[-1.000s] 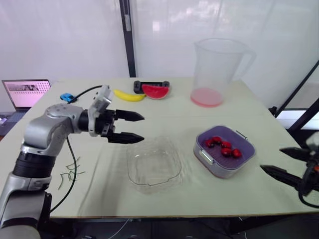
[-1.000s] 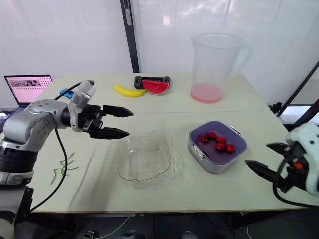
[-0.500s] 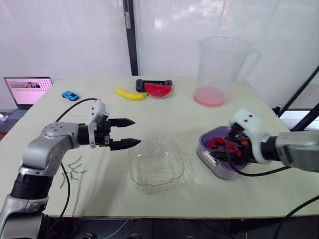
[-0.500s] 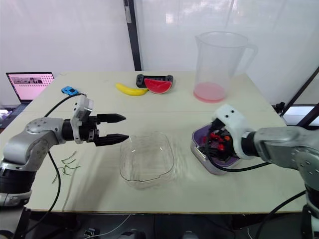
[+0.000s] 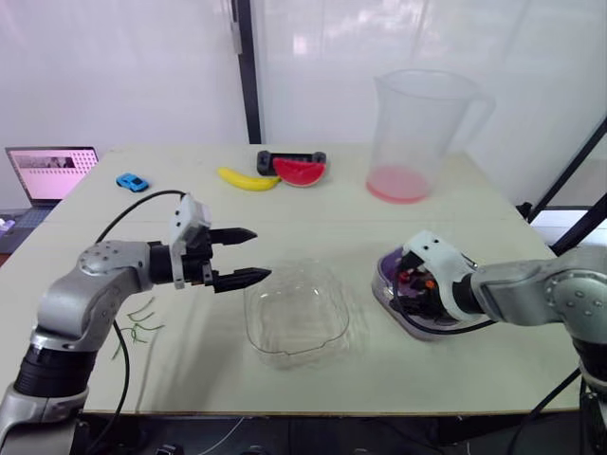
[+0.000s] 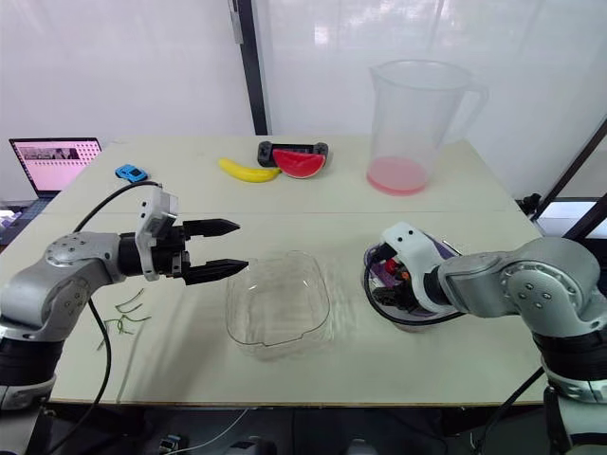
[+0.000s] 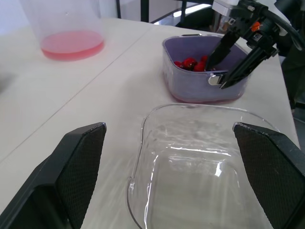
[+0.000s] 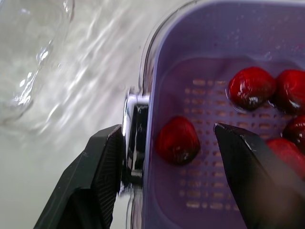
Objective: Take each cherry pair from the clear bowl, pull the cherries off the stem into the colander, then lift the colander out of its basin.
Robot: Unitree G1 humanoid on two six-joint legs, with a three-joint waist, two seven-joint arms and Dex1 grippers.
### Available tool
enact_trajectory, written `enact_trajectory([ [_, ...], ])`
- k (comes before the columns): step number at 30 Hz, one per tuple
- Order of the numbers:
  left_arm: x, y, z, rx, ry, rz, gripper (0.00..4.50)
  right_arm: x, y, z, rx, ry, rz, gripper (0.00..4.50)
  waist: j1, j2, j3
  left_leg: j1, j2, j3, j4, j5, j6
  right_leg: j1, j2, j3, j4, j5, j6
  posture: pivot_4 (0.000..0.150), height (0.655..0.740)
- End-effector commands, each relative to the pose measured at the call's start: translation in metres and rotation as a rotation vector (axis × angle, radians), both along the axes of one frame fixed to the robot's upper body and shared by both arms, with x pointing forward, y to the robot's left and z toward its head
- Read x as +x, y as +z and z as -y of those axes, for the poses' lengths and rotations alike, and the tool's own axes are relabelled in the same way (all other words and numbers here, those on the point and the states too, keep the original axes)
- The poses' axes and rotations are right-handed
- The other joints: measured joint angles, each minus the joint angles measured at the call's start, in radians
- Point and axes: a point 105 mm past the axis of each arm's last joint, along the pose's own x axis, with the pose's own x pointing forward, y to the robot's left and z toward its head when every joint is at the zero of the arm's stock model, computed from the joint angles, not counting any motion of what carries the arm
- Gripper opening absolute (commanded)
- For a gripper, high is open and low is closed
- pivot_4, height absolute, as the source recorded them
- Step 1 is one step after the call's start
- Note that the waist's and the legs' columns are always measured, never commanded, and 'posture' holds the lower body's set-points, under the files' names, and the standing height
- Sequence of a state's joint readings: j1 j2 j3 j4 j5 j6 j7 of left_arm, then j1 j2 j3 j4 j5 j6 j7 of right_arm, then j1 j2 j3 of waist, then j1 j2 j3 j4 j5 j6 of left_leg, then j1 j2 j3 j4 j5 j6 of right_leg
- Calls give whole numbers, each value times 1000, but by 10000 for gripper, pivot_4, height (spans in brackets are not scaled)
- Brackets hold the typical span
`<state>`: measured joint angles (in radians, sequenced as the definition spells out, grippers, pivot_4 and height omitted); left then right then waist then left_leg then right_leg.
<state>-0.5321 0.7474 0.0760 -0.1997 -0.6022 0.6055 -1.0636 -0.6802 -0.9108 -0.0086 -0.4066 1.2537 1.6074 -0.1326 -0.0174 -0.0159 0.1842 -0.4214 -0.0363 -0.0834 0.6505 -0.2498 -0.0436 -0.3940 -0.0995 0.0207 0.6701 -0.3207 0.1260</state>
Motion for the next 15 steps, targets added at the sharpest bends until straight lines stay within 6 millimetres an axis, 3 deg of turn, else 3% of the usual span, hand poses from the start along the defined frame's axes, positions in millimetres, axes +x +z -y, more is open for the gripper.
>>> enact_trajectory([
  [1,-3,11,0,-3,5,51,45000,3,9,-3,11,-2,30,31399,0,0,0,0,0,0,0,0,0,0,0,0,0,0,0,1500,7400],
  [4,-3,12,1,-3,1,51,45000,3,8,-3,13,-8,22,23447,0,0,0,0,0,0,0,0,0,0,0,0,0,0,0,1500,7400],
  [7,-4,12,1,-10,-1,32,45000,-1,7,-8,27,22,-6,9803,1,0,0,0,0,0,0,0,0,0,0,0,0,0,0,1500,7400],
  [15,-1,13,3,-10,-8,26,45000,-3,8,-7,27,16,-20,9803,-1,0,0,0,0,0,0,0,0,0,1,0,0,0,0,1500,7400],
])
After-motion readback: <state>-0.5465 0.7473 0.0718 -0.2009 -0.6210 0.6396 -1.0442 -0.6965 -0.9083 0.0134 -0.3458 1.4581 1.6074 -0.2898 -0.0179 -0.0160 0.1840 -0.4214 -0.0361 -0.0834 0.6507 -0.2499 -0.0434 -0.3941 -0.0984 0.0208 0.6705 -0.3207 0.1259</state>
